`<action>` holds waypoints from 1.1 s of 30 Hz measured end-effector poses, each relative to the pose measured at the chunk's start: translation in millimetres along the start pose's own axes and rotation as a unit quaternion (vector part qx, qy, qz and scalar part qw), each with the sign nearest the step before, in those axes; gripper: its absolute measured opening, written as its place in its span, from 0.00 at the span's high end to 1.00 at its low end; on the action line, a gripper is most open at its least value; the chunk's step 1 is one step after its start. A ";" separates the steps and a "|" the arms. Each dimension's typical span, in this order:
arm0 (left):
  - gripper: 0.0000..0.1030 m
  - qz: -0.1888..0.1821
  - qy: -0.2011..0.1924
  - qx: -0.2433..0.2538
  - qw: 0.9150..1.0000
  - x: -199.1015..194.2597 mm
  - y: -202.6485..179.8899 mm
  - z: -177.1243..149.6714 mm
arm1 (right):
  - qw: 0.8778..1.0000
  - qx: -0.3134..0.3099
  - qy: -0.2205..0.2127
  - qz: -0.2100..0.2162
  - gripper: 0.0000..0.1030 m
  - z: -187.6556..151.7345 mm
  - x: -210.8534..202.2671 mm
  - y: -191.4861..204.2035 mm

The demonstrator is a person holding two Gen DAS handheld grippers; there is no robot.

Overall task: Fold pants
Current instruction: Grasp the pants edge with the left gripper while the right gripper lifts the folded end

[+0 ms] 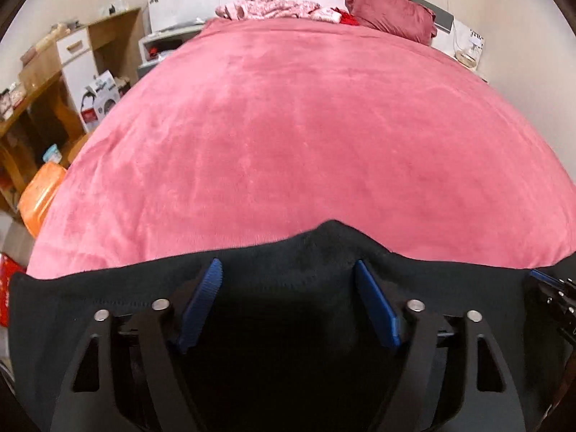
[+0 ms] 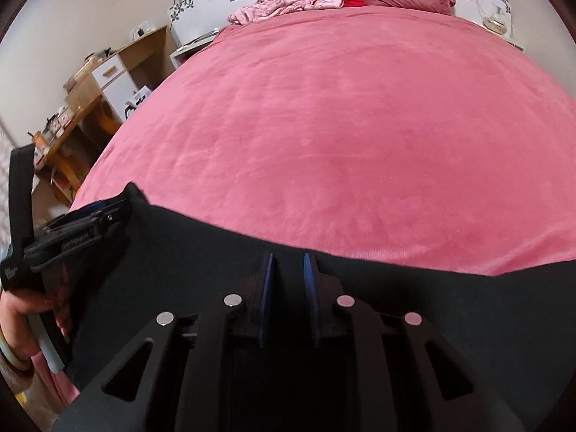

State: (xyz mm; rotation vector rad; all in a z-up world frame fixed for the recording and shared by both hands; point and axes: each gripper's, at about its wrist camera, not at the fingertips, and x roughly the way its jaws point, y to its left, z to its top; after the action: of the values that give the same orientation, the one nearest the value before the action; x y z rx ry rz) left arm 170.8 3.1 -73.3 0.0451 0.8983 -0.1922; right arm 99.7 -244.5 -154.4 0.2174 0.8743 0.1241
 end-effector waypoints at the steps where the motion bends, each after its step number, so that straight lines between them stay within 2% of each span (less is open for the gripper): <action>1: 0.21 0.004 -0.011 0.008 1.000 2.1 -0.7 -4.2 | 1.000 0.006 -0.006 0.004 0.85 -0.4 3.1 -2.8; 5: 0.20 -0.002 -0.034 0.009 0.999 -0.5 4.0 -10.7 | 0.999 0.012 -0.040 0.023 0.84 -5.5 4.6 -7.5; 7: 0.19 -0.004 -0.035 0.010 0.999 -2.5 4.5 -11.0 | 0.998 0.029 -0.043 0.044 0.80 -7.5 -4.9 -12.7; 8: 0.18 -0.003 -0.033 0.013 0.999 -4.9 5.1 -13.1 | 0.997 0.042 -0.043 0.054 0.76 -9.9 -16.0 -16.6; 10: 0.16 -0.009 -0.029 0.016 0.999 -12.6 8.0 -20.7 | 0.996 0.048 -0.063 0.045 0.48 -16.5 -38.3 -23.2; 13: 0.16 -0.018 -0.028 0.025 0.999 -23.9 11.3 -34.5 | 0.995 0.053 -0.079 0.011 0.48 -28.5 -70.1 -46.3; 16: 0.16 0.003 -0.039 0.074 0.997 -37.7 3.7 -56.1 | 0.990 0.114 -0.080 -0.025 0.48 -46.4 -97.8 -96.5; 18: 0.16 0.016 -0.045 0.095 0.994 -43.5 -1.2 -64.8 | 0.982 0.164 -0.080 -0.052 0.48 -61.2 -114.1 -136.5; 21: 0.16 0.024 -0.044 0.097 0.994 -48.3 -0.7 -69.7 | 0.970 0.218 -0.086 -0.071 0.48 -82.2 -134.4 -185.4; 23: 0.12 0.026 -0.036 0.084 0.995 -47.6 2.8 -69.3 | 0.964 0.236 -0.093 -0.073 0.49 -91.1 -144.0 -212.2; 25: 0.10 0.018 -0.019 0.062 0.998 -45.6 10.6 -69.1 | 0.955 0.268 -0.107 -0.065 0.49 -95.5 -154.8 -236.3; 27: 0.10 0.005 -0.010 0.038 0.999 -48.0 18.8 -69.3 | 0.939 0.303 -0.136 -0.090 0.49 -99.0 -173.0 -258.7; 31: 0.10 0.008 -0.010 0.033 0.999 -59.3 27.8 -71.3 | 0.890 0.394 -0.217 -0.073 0.43 -122.4 -216.0 -288.4; 32: 0.10 0.006 -0.012 0.023 1.000 -63.6 33.9 -73.2 | 0.879 0.415 -0.221 -0.076 0.43 -131.9 -223.7 -296.1; 33: 0.10 0.005 -0.014 0.014 1.000 -66.9 39.5 -74.6 | 0.873 0.430 -0.217 -0.072 0.43 -139.4 -226.5 -301.7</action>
State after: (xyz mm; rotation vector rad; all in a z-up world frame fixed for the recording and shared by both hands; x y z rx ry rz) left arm 79.8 60.7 -69.2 0.0726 0.8681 -0.1945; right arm -146.2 -562.7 -144.3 0.9750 0.4386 -0.4595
